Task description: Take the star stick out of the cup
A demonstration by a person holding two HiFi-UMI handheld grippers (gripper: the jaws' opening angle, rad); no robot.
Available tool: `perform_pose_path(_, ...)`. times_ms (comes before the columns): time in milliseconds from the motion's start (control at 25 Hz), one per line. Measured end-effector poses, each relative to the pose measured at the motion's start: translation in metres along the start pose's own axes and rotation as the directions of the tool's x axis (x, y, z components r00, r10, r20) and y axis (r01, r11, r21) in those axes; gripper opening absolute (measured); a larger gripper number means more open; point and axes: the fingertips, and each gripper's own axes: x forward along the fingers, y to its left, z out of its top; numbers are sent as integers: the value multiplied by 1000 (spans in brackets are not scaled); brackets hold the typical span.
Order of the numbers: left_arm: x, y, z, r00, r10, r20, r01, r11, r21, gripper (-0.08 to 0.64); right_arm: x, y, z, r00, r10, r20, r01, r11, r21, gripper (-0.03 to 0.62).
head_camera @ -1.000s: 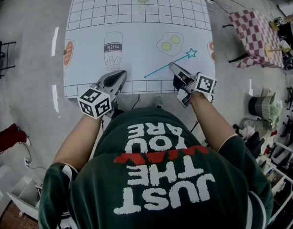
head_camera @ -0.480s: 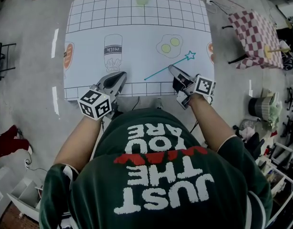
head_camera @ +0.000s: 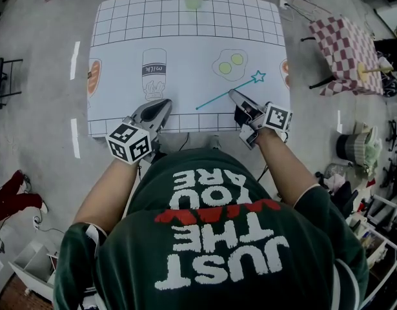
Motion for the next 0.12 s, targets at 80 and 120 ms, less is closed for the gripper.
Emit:
perform_pose_path(80,0,0,0,1000,0,1,0,1000,0,-3,0,0,0,1000,0,0,0,1000,-2,41)
perform_pose_path(120,-1,0,0,1000,1,1,-1,1000,0,-3,0,-1,-1,1000,-1,-1,1,1000,-1,41)
